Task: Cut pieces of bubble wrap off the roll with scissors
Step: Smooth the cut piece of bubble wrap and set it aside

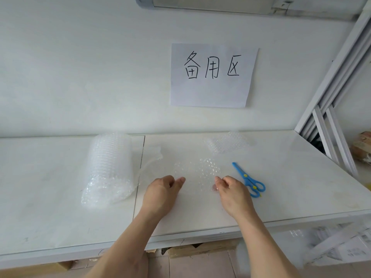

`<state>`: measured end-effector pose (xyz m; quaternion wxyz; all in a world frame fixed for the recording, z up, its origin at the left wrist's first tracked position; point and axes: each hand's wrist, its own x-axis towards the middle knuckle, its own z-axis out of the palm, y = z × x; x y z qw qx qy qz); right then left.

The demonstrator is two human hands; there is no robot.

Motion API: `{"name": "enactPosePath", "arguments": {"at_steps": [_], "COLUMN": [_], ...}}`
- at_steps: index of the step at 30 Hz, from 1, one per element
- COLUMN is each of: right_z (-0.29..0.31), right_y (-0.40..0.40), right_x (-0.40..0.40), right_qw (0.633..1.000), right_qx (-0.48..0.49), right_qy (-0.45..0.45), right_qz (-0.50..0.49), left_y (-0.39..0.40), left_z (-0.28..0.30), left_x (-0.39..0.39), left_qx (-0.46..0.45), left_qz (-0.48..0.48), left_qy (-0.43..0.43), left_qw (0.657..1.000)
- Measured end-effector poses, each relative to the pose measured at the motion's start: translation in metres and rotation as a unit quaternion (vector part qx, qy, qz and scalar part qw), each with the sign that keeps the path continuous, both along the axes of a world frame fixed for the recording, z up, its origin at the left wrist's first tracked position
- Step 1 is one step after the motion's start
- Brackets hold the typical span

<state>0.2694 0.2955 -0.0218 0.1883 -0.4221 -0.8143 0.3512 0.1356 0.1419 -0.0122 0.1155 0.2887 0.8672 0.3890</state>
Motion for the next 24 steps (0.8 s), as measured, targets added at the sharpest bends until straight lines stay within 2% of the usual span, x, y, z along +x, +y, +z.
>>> {"name": "enactPosePath", "arguments": {"at_steps": [3, 7, 13, 16, 18, 21, 24], "right_z": [-0.002, -0.007, -0.011, -0.010, -0.010, -0.004, 0.008], "right_y": [-0.002, -0.005, -0.005, -0.007, -0.008, -0.012, -0.016], "right_x": [-0.002, -0.003, -0.004, -0.002, 0.000, -0.004, -0.013], "right_qw": [0.999, 0.992, 0.992, 0.993, 0.985, 0.960, 0.939], "right_qx": [0.026, 0.124, 0.120, 0.112, 0.166, 0.240, 0.239], "right_qy": [-0.006, -0.014, -0.023, -0.034, -0.050, -0.122, -0.209], "right_qz": [-0.021, -0.025, -0.024, -0.014, 0.014, 0.070, 0.131], "left_y": [0.006, 0.012, 0.013, 0.014, 0.014, 0.014, 0.018], "left_z": [0.002, 0.004, -0.009, -0.022, -0.028, -0.027, -0.021], "left_x": [0.003, 0.006, 0.006, 0.003, -0.001, -0.011, -0.017], "left_qx": [-0.029, -0.055, -0.041, -0.040, -0.063, -0.089, -0.096], "left_qz": [0.018, 0.030, 0.040, 0.001, -0.053, -0.130, -0.137], "left_qy": [0.031, 0.077, 0.158, 0.239, 0.294, 0.294, 0.262], "left_qw": [0.999, 0.995, 0.986, 0.970, 0.952, 0.943, 0.950]}}
